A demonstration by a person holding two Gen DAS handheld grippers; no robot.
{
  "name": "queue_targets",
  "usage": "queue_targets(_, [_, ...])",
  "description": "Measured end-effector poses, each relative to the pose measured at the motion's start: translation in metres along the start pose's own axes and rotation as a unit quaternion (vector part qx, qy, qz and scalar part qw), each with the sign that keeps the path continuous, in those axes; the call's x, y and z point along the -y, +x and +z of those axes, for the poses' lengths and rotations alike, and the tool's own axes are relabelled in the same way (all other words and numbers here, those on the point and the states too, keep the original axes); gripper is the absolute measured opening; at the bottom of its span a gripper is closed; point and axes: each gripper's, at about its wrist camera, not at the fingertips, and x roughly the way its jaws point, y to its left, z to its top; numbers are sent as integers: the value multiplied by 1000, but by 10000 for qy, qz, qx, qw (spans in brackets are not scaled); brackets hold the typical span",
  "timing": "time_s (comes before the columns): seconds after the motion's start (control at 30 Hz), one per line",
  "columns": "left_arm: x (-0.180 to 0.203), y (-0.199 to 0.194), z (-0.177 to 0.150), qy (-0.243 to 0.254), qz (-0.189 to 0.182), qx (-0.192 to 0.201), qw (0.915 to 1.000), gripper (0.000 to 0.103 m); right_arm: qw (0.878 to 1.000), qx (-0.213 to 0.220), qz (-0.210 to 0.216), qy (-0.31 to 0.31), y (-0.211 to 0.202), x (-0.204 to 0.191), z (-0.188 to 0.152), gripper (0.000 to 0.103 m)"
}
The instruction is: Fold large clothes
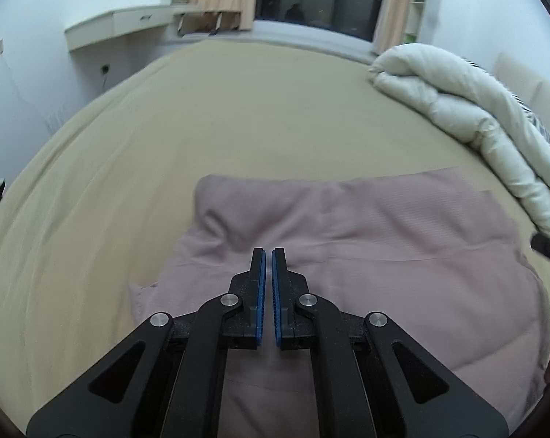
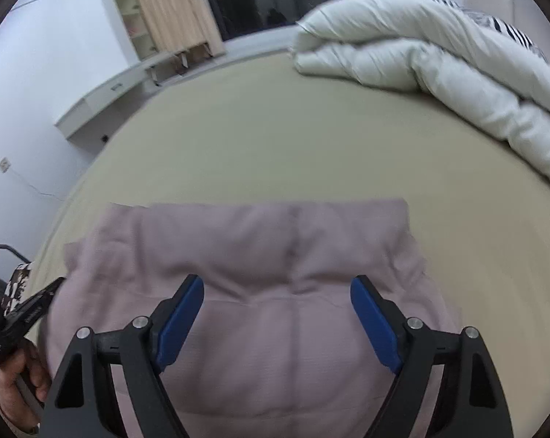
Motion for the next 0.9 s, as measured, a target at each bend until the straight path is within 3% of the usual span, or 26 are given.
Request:
queue_targets(0.07, [16, 2, 1, 250, -13, 51, 9997, 3, 9985, -42, 176, -519, 3, -43, 9, 89])
queue_targets(0.13, [25, 21, 1, 383, 127, -167, 9990, 3, 9947, -228, 130, -992, 21, -78, 11, 89])
queue_targets(0.23, [15, 49, -1, 6, -40, -389, 9992, 3, 9873, -820, -285, -1333, 68, -94, -2, 89])
queue_targets(0.33, [1, 69, -2, -253, -202, -438, 9985, 2, 9911, -785, -232, -1052, 90, -78, -15, 96])
queue_targets(0.5, [5, 91, -2, 11, 85, -592, 9982, 2, 9896, -1047, -114, -975, 102, -72, -10, 98])
queue_targets(0.53, [2, 88, -3, 56, 109, -618, 9980, 2, 9898, -1068, -46, -938, 95, -71, -3, 98])
queue_targets(0.6, [10, 65, -1, 212, 176, -507, 9983, 3, 9937, -754, -70, -832, 74, -60, 5, 85])
queue_targets(0.7, [14, 41, -5, 424, 483, -50, 9979, 3, 9974, -256, -501, -451, 45, -19, 13, 92])
queue_targets(0.77, [9, 57, -14, 391, 483, -290, 9976, 3, 9930, -680, -932, -237, 64, 16, 5, 95])
queue_targets(0.8, [6, 55, -23, 364, 465, -319, 9977, 3, 9921, -911, -863, -55, 75, 32, -4, 103])
queue_targets(0.83, [6, 60, -25, 330, 448, -267, 9981, 3, 9944, -896, -480, 288, 80, 50, -12, 103])
queue_targets(0.9, [12, 68, -27, 415, 553, -227, 9973, 2, 9948, -798, -343, 526, 84, 61, -16, 103])
